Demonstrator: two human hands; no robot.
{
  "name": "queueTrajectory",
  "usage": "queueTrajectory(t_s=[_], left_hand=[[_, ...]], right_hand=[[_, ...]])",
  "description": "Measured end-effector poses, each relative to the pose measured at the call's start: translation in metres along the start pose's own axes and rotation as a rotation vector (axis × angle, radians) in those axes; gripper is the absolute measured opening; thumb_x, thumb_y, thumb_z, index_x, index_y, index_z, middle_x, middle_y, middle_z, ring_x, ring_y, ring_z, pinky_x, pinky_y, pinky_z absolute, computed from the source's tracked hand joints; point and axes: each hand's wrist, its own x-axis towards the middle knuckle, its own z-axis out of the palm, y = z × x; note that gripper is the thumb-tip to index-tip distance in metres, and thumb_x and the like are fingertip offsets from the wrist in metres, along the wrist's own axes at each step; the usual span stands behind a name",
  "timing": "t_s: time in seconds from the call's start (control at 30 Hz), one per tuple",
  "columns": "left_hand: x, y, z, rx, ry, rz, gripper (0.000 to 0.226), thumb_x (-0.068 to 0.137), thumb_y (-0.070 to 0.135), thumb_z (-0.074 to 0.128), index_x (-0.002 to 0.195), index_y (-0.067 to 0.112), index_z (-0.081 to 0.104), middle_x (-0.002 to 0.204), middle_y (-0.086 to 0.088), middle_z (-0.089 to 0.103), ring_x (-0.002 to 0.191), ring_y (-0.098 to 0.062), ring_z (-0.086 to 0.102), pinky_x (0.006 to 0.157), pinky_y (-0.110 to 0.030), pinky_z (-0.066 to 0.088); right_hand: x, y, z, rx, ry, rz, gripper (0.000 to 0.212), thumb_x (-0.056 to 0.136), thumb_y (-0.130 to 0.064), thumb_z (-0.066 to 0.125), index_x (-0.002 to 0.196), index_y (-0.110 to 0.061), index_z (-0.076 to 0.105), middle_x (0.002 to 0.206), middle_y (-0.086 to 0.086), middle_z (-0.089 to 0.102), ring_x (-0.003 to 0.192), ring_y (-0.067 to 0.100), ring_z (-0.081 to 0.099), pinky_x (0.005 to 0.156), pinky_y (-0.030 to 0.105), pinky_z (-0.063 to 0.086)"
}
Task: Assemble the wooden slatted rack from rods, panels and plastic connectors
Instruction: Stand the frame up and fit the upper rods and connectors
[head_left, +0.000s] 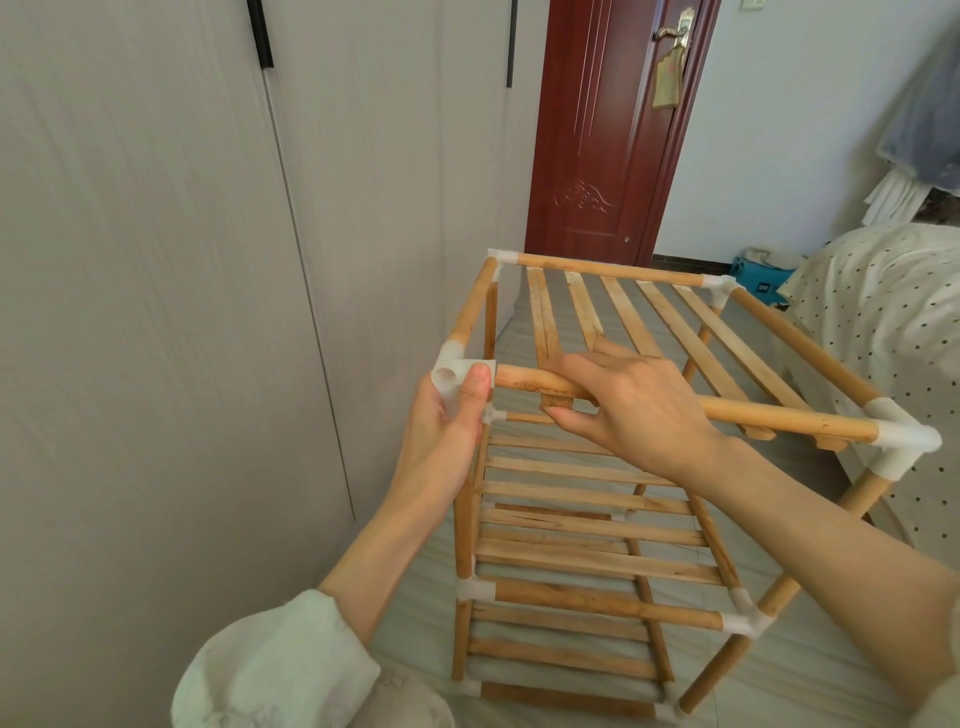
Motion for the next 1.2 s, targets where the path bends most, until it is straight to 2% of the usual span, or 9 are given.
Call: queueTrajectory(t_s=[0.13, 0.27, 0.4, 0.6, 0.77, 0.9, 0.97, 1.07, 1.2], left_hand=[[0.0, 0.0, 0.001, 0.045, 0.004, -0.005, 0.034, 0.078, 0.064, 0.04, 0.104, 0.044, 0.044, 0.073, 0.01, 0.047, 0.067, -0.003, 0.048, 0.07, -0.023, 0.039], [0.0, 0.002, 0.003, 0.073, 0.029, -0.02, 0.013, 0.088, 0.054, 0.042, 0.094, 0.042, 0.04, 0.073, 0.005, 0.046, 0.063, -0.002, 0.047, 0.063, -0.018, 0.038], [0.0, 0.002, 0.004, 0.074, 0.047, -0.008, 0.016, 0.084, 0.057, 0.042, 0.093, 0.044, 0.038, 0.076, 0.002, 0.046, 0.065, -0.004, 0.046, 0.063, -0.019, 0.038], [0.001, 0.003, 0.006, 0.044, 0.059, -0.04, 0.009, 0.093, 0.044, 0.045, 0.09, 0.043, 0.036, 0.081, 0.003, 0.048, 0.068, -0.004, 0.047, 0.064, -0.02, 0.04], [0.004, 0.004, 0.008, 0.032, 0.042, -0.088, 0.01, 0.095, 0.04, 0.045, 0.099, 0.038, 0.037, 0.089, 0.019, 0.046, 0.069, 0.023, 0.048, 0.062, -0.008, 0.04], [0.007, 0.003, 0.009, 0.045, 0.035, -0.086, 0.017, 0.096, 0.037, 0.046, 0.108, 0.032, 0.036, 0.09, 0.018, 0.047, 0.067, 0.026, 0.047, 0.06, -0.006, 0.04], [0.008, 0.005, 0.01, 0.028, 0.028, -0.097, 0.017, 0.096, 0.037, 0.045, 0.109, 0.031, 0.036, 0.087, 0.015, 0.048, 0.067, 0.019, 0.051, 0.059, -0.007, 0.041], [0.011, 0.006, 0.011, 0.046, 0.024, -0.12, 0.021, 0.096, 0.04, 0.045, 0.113, 0.029, 0.038, 0.078, 0.007, 0.046, 0.072, -0.004, 0.049, 0.065, -0.018, 0.038], [0.016, 0.007, 0.009, 0.056, -0.033, -0.163, 0.029, 0.096, 0.043, 0.045, 0.12, 0.03, 0.036, 0.093, -0.003, 0.053, 0.103, -0.026, 0.054, 0.087, -0.032, 0.045]], right_hand=[[-0.001, 0.0, -0.001, -0.003, 0.004, 0.009, 0.026, 0.079, -0.037, 0.059, 0.096, -0.018, 0.066, 0.071, -0.006, 0.063, 0.064, 0.015, 0.056, 0.038, 0.029, 0.042], [0.0, 0.0, 0.0, 0.019, 0.012, 0.023, 0.032, 0.083, -0.043, 0.05, 0.096, -0.019, 0.067, 0.07, -0.008, 0.062, 0.064, 0.013, 0.056, 0.039, 0.029, 0.043], [0.002, 0.0, 0.0, 0.059, 0.025, 0.024, 0.034, 0.082, -0.044, 0.047, 0.095, -0.02, 0.069, 0.067, -0.01, 0.06, 0.061, 0.011, 0.053, 0.04, 0.029, 0.042], [0.004, -0.003, -0.002, 0.011, 0.045, 0.017, 0.033, 0.082, -0.044, 0.048, 0.084, -0.02, 0.07, 0.059, -0.009, 0.058, 0.054, 0.011, 0.05, 0.039, 0.023, 0.034], [0.005, -0.004, 0.0, -0.016, 0.039, 0.04, 0.033, 0.082, -0.046, 0.047, 0.079, -0.02, 0.069, 0.057, -0.01, 0.056, 0.054, 0.008, 0.046, 0.042, 0.02, 0.031], [0.004, -0.004, 0.001, -0.018, 0.033, 0.066, 0.033, 0.082, -0.048, 0.047, 0.076, -0.021, 0.066, 0.057, -0.009, 0.057, 0.055, 0.009, 0.047, 0.041, 0.024, 0.038], [0.003, -0.004, 0.001, -0.025, 0.038, 0.079, 0.033, 0.082, -0.048, 0.047, 0.075, -0.022, 0.066, 0.056, -0.008, 0.057, 0.055, 0.009, 0.046, 0.041, 0.025, 0.039], [0.001, -0.004, 0.0, -0.041, 0.053, 0.092, 0.033, 0.081, -0.047, 0.048, 0.074, -0.021, 0.066, 0.055, -0.008, 0.056, 0.053, 0.009, 0.046, 0.039, 0.026, 0.04], [0.001, -0.003, -0.001, -0.037, 0.037, 0.117, 0.034, 0.082, -0.048, 0.046, 0.074, -0.021, 0.065, 0.056, -0.008, 0.056, 0.054, 0.01, 0.05, 0.039, 0.029, 0.043]])
